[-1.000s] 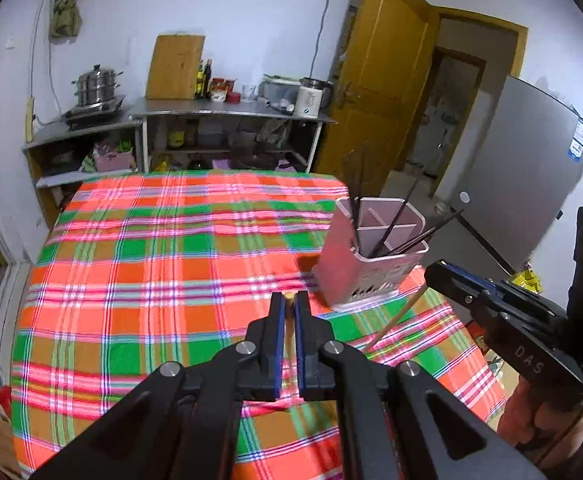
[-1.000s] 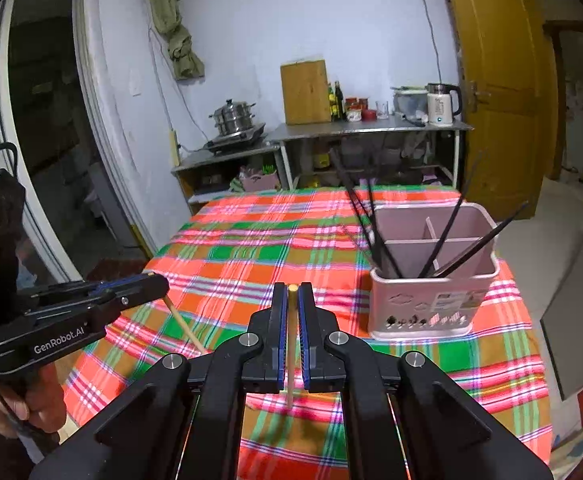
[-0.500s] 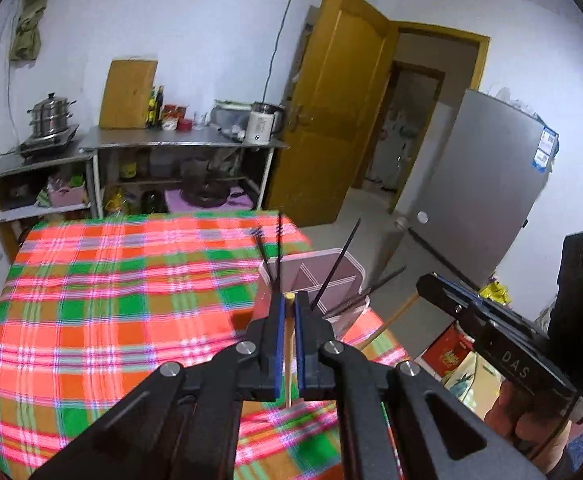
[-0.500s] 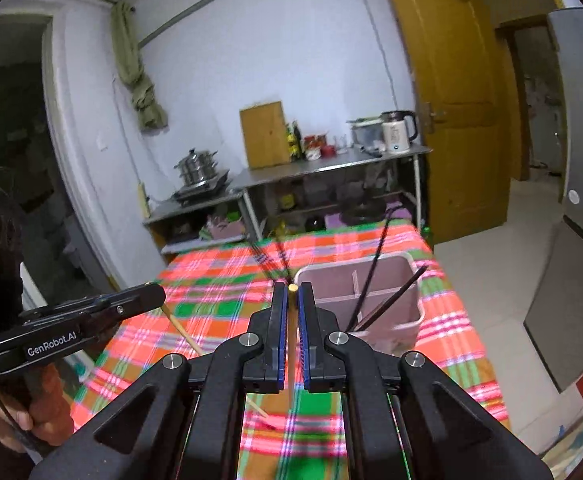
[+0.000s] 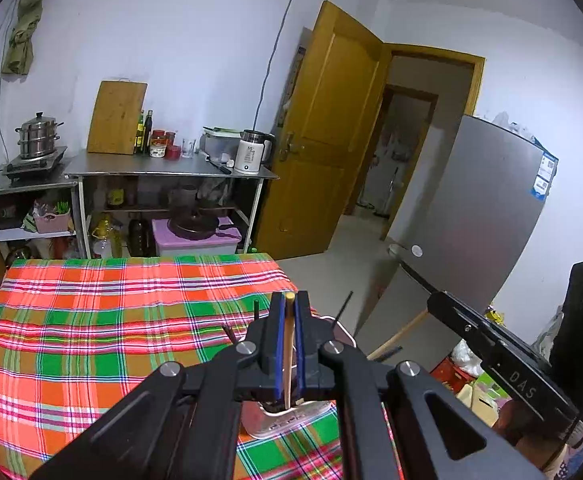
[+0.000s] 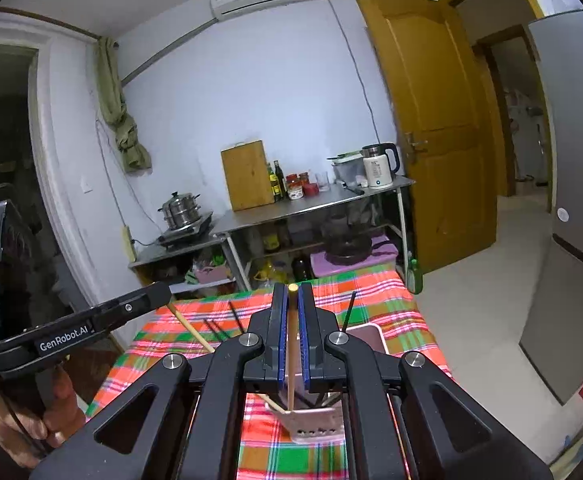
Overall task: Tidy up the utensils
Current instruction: 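Open the left tool to drop the wooden chopstick into the holder while the right tool releases its own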
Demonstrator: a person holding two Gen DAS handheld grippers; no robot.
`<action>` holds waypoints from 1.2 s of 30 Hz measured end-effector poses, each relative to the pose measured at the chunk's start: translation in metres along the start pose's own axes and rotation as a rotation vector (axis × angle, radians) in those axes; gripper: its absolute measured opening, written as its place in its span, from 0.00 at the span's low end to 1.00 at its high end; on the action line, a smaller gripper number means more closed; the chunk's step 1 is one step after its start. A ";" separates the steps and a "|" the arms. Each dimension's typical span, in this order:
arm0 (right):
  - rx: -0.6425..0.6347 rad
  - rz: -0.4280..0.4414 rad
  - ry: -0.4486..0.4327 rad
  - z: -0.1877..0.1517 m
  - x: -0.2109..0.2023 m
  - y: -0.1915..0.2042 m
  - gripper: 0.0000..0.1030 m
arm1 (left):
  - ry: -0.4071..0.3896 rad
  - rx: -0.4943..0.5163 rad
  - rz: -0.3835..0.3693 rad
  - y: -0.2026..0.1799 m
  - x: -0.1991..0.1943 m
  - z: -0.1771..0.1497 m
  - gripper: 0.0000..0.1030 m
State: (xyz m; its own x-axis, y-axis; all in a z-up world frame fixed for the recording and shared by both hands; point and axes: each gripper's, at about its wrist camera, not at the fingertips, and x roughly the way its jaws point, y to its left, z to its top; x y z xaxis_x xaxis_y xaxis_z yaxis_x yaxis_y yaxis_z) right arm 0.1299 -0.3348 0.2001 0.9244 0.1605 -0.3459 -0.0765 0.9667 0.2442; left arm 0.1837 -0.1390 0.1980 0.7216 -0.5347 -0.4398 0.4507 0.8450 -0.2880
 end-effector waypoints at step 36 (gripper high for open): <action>-0.045 -0.033 0.131 -0.040 0.044 -0.007 0.07 | 0.097 0.015 0.013 0.005 0.045 -0.037 0.22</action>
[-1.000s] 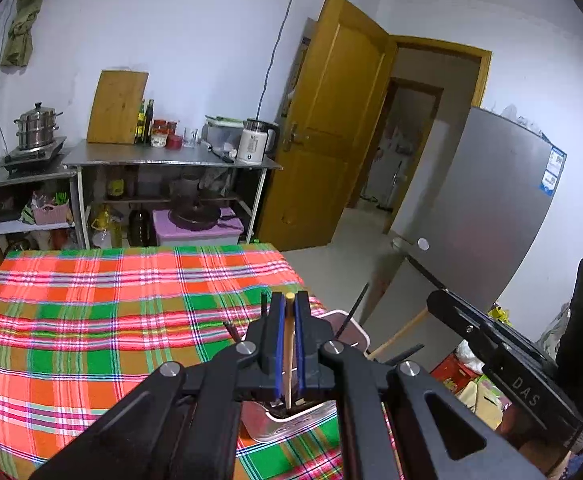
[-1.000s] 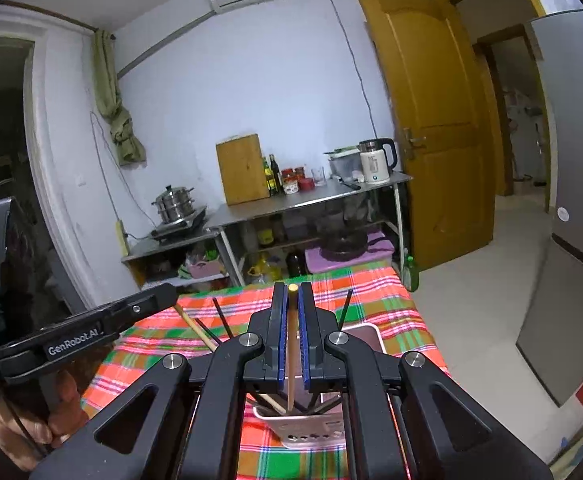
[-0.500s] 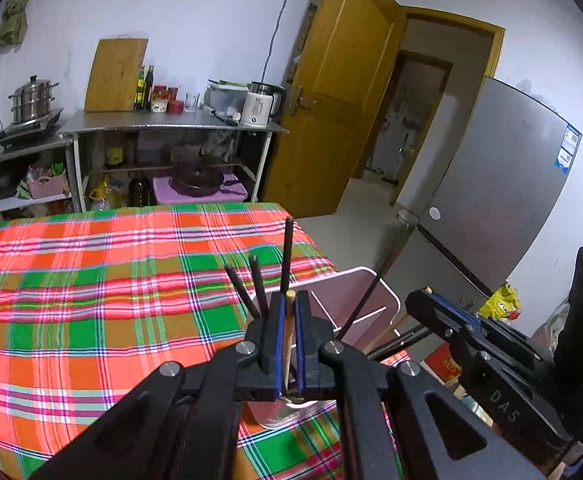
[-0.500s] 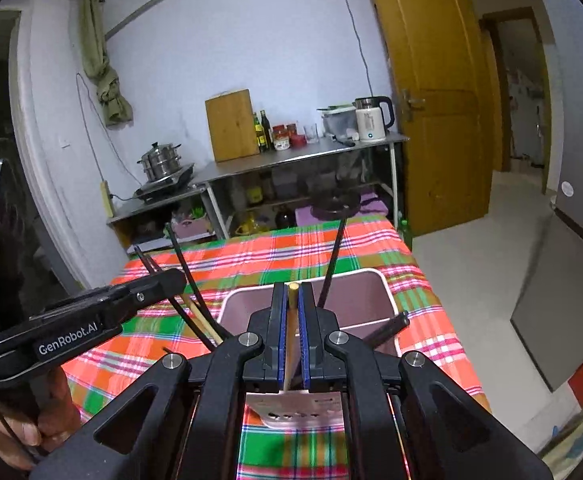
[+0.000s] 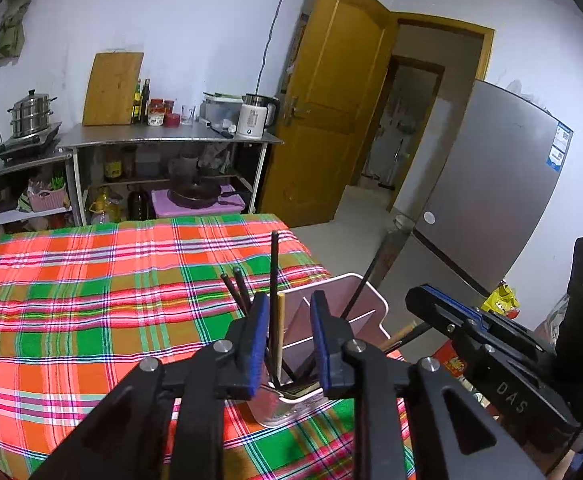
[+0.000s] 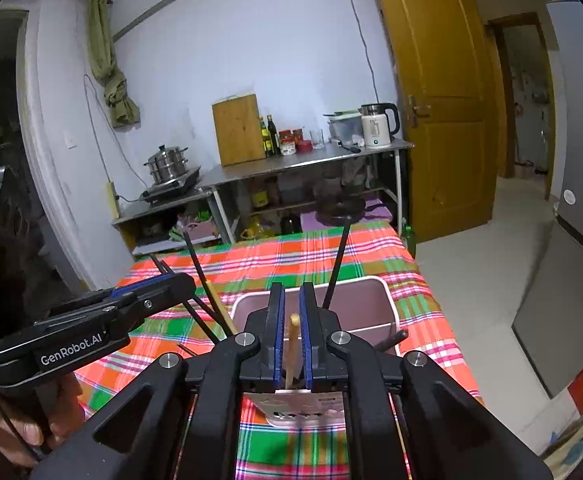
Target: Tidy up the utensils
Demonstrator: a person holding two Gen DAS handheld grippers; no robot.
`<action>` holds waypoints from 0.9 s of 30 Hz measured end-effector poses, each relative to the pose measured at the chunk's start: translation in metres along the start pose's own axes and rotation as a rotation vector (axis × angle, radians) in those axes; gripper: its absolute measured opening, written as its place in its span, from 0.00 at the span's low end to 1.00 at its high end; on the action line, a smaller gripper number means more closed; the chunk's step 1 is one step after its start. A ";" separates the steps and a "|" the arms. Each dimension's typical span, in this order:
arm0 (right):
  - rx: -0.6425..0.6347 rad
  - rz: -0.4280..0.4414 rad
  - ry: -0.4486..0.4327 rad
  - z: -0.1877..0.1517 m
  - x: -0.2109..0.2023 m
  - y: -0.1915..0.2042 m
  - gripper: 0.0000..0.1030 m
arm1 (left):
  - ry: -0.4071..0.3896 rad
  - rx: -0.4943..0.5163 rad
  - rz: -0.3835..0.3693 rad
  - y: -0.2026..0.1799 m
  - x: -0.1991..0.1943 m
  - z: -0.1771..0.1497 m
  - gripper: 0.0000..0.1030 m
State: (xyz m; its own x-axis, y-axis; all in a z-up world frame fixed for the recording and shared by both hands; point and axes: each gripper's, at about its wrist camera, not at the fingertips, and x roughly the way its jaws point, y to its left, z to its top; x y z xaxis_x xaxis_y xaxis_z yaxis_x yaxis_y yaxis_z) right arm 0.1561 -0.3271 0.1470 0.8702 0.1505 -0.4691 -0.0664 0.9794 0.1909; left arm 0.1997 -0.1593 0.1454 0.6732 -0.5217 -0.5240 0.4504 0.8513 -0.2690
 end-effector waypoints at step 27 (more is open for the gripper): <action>-0.047 -0.029 0.028 -0.087 -0.059 0.020 0.20 | -0.047 0.053 0.077 -0.015 -0.060 -0.107 0.31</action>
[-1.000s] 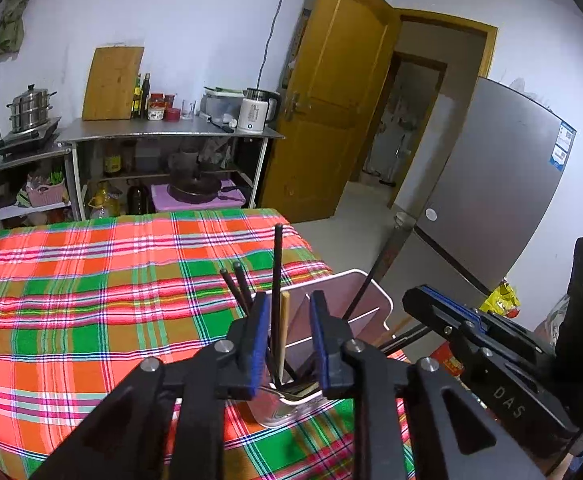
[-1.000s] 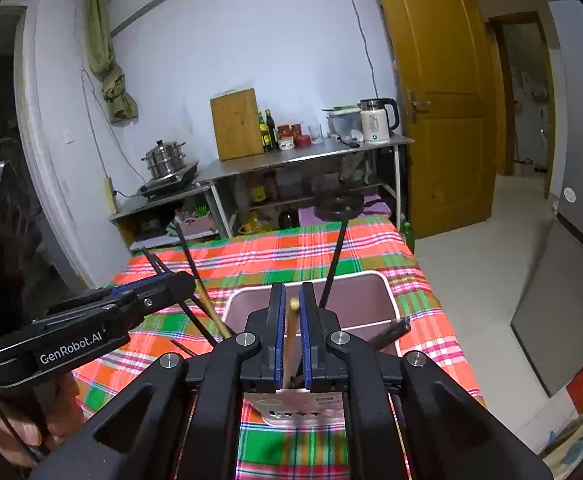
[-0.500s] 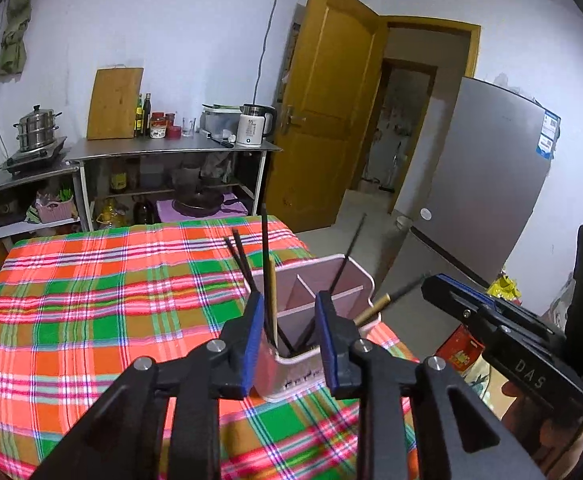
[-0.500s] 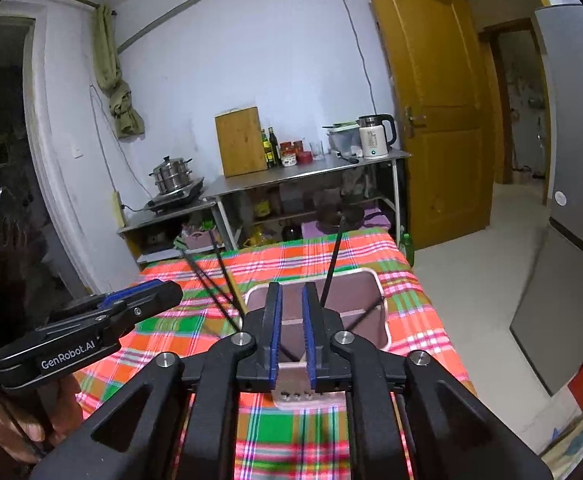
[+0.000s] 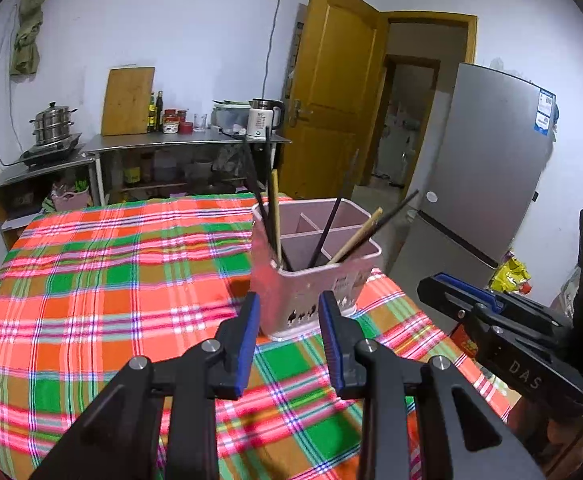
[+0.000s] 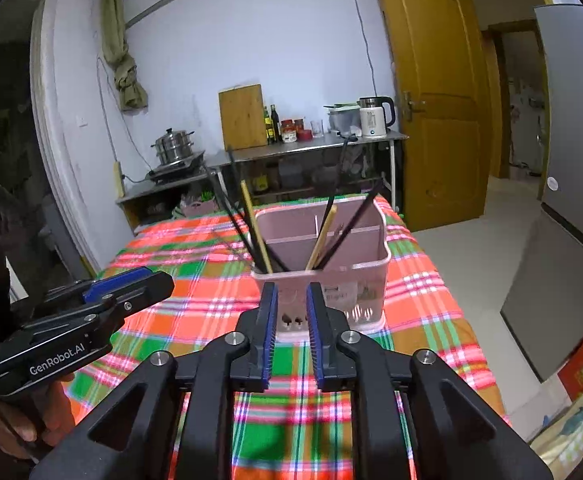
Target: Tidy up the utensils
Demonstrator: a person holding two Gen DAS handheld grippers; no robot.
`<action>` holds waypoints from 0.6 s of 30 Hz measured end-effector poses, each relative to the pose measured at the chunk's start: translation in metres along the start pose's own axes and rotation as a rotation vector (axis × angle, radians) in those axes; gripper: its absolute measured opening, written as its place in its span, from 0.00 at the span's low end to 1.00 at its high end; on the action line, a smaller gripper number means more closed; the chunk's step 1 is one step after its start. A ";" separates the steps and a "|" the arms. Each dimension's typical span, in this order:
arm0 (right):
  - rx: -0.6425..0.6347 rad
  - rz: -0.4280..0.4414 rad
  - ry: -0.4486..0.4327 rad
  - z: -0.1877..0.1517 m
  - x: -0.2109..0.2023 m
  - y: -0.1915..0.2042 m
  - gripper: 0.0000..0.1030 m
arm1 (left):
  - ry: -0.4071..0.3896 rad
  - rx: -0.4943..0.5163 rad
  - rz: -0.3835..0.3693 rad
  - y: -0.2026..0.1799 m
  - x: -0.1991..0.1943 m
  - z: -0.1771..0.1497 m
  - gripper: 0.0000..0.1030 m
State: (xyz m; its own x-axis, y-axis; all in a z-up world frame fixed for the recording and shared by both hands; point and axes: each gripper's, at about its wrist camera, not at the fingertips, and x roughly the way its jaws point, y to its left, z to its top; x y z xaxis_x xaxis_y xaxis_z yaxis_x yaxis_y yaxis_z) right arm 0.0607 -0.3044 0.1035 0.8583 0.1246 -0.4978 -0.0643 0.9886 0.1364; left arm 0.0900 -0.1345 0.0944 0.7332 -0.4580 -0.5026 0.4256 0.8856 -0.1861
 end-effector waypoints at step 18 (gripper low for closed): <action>-0.041 -0.024 0.032 -0.055 -0.004 0.018 0.22 | 0.021 0.004 0.045 0.001 -0.009 -0.072 0.31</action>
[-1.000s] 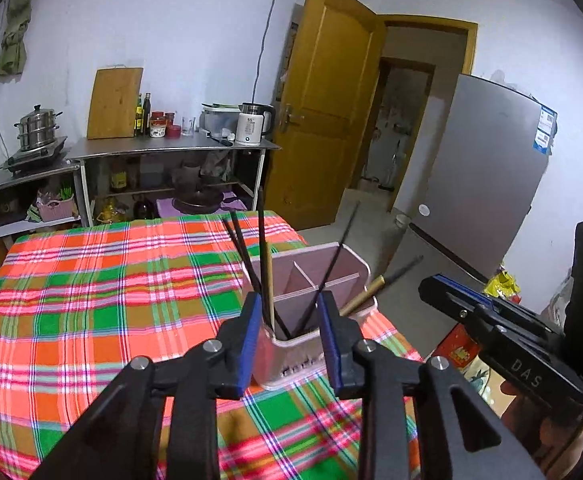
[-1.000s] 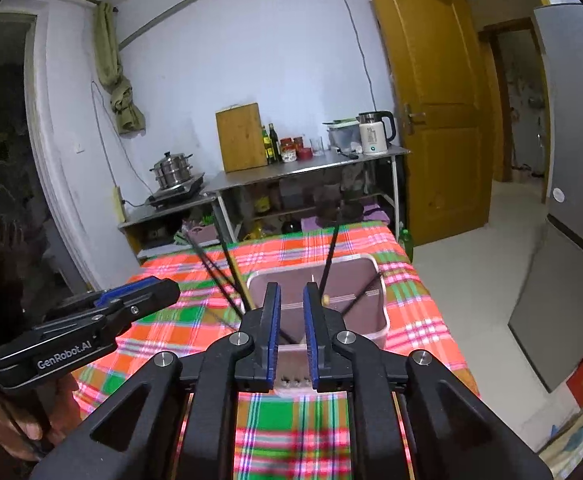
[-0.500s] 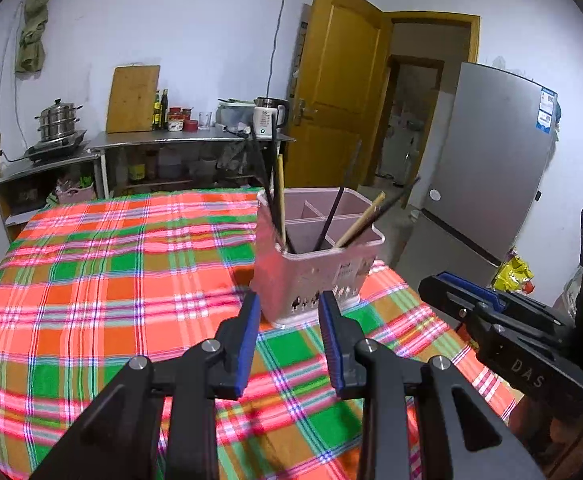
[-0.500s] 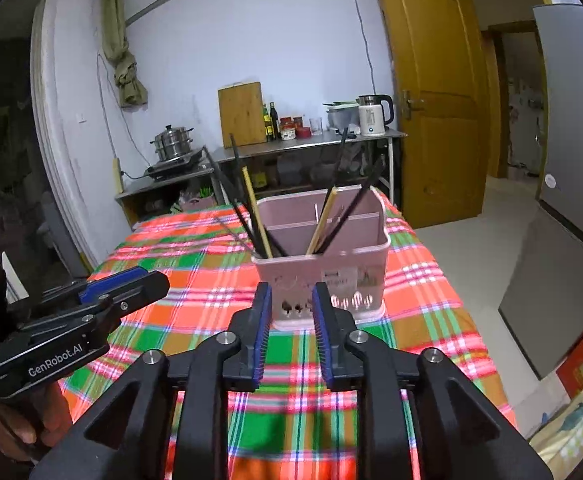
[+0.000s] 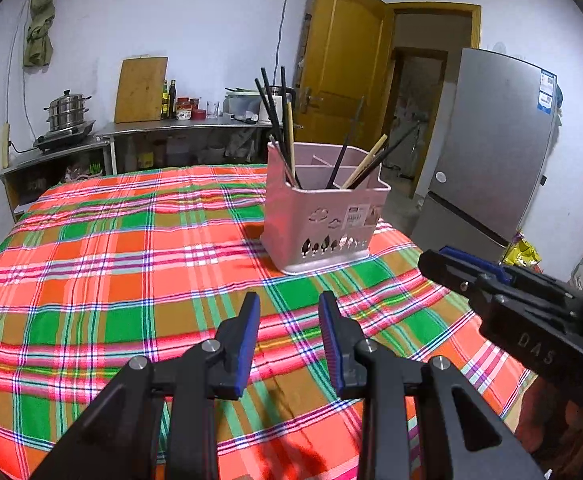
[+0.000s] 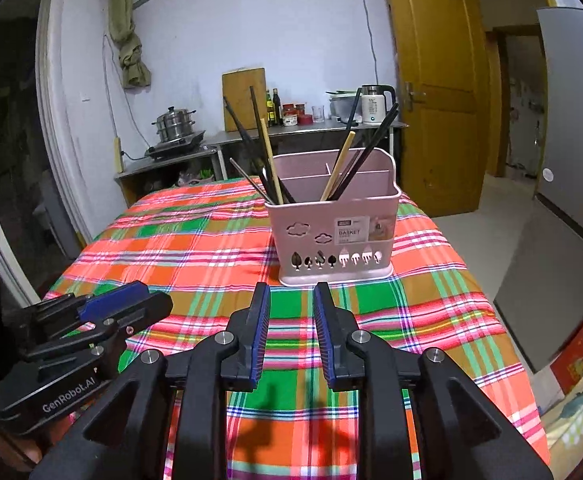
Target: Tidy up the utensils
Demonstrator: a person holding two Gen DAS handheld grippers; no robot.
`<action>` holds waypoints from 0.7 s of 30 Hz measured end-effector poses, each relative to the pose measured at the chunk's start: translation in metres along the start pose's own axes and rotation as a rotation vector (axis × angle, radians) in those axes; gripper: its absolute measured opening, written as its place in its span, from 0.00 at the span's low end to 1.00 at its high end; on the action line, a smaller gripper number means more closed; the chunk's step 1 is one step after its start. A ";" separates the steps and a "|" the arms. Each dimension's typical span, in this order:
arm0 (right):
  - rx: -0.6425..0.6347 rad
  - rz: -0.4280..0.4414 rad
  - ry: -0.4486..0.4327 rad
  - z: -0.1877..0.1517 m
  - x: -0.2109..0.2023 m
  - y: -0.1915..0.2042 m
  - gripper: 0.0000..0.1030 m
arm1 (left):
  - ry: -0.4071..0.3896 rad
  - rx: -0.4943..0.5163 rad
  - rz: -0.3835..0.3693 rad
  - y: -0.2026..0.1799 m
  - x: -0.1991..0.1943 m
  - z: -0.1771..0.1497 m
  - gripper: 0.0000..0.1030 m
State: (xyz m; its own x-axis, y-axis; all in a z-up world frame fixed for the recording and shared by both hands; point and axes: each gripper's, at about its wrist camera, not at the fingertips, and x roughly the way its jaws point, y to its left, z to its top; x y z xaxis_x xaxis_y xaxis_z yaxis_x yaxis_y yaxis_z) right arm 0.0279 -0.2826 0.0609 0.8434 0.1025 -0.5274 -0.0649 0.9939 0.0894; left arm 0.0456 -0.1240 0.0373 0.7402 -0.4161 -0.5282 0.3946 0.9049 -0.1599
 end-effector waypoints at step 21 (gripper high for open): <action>-0.009 -0.007 0.016 -0.005 0.004 0.007 0.22 | -0.007 0.008 0.003 0.000 0.002 -0.001 0.31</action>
State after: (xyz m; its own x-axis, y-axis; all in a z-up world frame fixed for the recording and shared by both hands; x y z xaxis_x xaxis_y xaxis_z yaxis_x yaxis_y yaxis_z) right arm 0.0280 -0.2753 0.0552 0.8352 0.0962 -0.5414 -0.0640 0.9949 0.0779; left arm 0.0464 -0.1244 0.0356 0.7450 -0.4140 -0.5230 0.3966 0.9054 -0.1516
